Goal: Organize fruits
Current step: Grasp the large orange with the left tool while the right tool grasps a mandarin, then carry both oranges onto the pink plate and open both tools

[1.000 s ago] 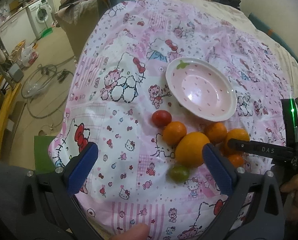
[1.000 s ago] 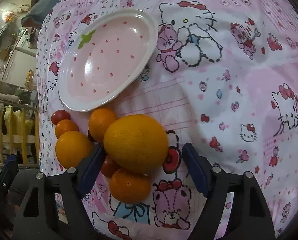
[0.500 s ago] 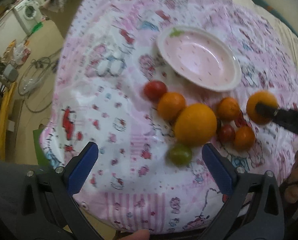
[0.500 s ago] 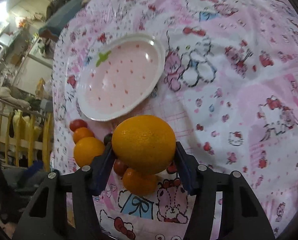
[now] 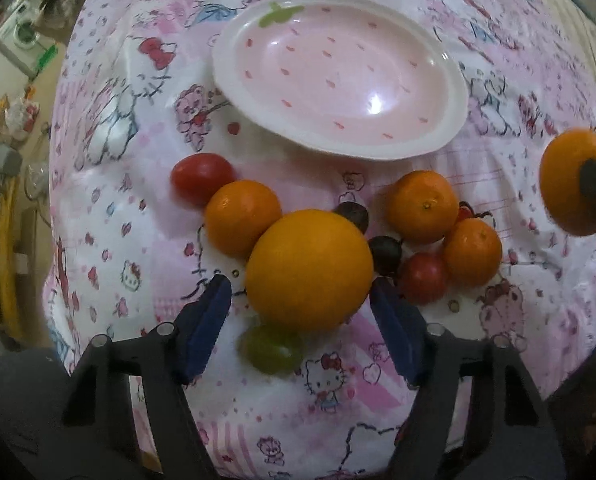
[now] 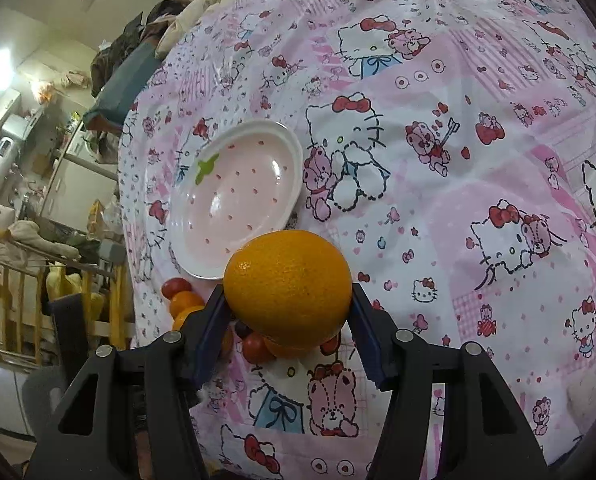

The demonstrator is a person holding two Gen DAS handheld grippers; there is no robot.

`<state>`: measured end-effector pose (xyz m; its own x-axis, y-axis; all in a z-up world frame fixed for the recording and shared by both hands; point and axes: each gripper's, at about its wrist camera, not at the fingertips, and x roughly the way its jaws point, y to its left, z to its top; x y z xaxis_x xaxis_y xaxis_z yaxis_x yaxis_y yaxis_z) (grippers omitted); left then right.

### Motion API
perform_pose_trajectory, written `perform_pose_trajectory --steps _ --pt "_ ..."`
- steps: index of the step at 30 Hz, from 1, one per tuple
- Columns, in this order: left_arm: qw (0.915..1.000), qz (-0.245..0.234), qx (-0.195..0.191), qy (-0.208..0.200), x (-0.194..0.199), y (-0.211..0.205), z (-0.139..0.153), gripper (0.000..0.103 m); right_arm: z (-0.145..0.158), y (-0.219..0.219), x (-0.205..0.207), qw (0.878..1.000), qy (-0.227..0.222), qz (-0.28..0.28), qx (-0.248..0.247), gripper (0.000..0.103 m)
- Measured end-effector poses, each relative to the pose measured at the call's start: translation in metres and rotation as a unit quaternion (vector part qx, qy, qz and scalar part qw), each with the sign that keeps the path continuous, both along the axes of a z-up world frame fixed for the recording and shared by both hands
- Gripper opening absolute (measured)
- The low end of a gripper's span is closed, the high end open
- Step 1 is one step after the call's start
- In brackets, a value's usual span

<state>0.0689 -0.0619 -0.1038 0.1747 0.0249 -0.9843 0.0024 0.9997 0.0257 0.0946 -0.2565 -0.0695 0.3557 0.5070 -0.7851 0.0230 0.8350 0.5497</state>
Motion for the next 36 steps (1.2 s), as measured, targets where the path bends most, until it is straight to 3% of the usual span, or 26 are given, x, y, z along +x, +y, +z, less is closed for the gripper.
perform_pose_trajectory --steps 2,7,15,19,27,33,36 --pt "0.9999 -0.012 0.009 -0.001 0.001 -0.006 -0.004 0.060 0.002 0.000 0.001 1.000 -0.002 0.000 0.004 0.060" --pt "0.9997 -0.017 0.014 -0.012 -0.002 -0.010 -0.003 0.054 0.004 0.002 0.003 1.000 -0.004 0.003 0.013 0.060" --pt "0.9980 -0.014 -0.054 -0.029 -0.024 0.005 0.039 0.053 0.008 0.002 0.005 1.000 -0.009 -0.002 0.011 0.060" --pt "0.9965 -0.008 -0.070 -0.045 -0.022 0.021 0.059 0.053 0.013 0.001 0.006 1.000 -0.018 -0.005 0.000 0.060" --pt "0.9954 -0.018 -0.067 -0.066 0.020 0.058 0.076 0.053 0.020 0.012 0.028 0.999 -0.032 0.026 -0.014 0.060" --pt "0.9957 -0.045 -0.047 -0.066 0.060 0.059 0.071 0.053 0.013 0.024 0.064 0.999 -0.025 0.046 -0.005 0.060" --pt "0.9953 -0.046 -0.065 -0.054 0.082 0.058 0.062 0.053 0.006 0.028 0.084 0.999 -0.017 0.049 0.004 0.060"
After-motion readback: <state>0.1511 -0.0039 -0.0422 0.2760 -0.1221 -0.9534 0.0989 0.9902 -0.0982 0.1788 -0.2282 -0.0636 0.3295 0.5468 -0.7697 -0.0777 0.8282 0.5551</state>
